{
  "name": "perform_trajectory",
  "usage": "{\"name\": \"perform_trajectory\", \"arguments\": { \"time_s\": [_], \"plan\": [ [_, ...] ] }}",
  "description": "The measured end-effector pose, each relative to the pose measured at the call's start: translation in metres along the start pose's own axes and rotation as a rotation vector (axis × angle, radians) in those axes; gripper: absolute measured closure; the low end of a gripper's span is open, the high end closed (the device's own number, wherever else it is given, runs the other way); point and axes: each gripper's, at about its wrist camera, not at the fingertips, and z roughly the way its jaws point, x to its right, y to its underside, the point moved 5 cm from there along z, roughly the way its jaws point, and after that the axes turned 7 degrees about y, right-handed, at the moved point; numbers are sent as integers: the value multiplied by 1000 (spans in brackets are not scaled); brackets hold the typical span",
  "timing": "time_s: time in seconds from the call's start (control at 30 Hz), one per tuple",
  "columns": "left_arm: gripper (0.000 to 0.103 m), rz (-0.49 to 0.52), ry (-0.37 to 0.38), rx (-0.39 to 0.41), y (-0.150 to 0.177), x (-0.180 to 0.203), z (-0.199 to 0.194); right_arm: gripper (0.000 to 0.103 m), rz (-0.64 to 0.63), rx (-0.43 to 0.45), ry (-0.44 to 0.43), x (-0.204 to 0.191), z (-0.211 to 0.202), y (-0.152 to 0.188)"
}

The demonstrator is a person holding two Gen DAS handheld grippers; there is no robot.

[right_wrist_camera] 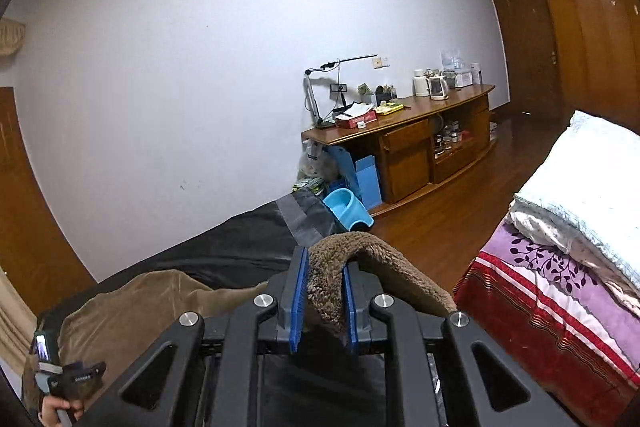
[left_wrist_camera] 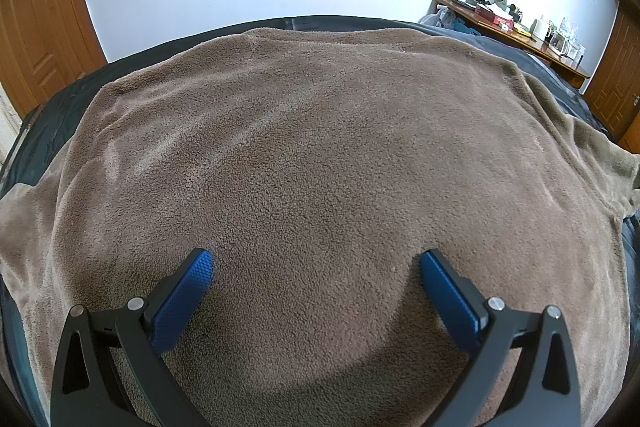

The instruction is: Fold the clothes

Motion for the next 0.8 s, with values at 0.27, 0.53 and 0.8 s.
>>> {"name": "perform_trajectory", "arguments": {
  "time_s": [0.27,0.53,0.8],
  "plan": [
    [0,-66,124,-17,-3,-11,-8,85,-274,124,-76,-124,-12,-23],
    [0,-86,157,-23,-5,-13,-8,85,-762,257,-407,-330,-68,38],
    [0,-82,161,-21,-5,-15,-8,78,-878,89,-550,-383,-60,109]
  ]
}}
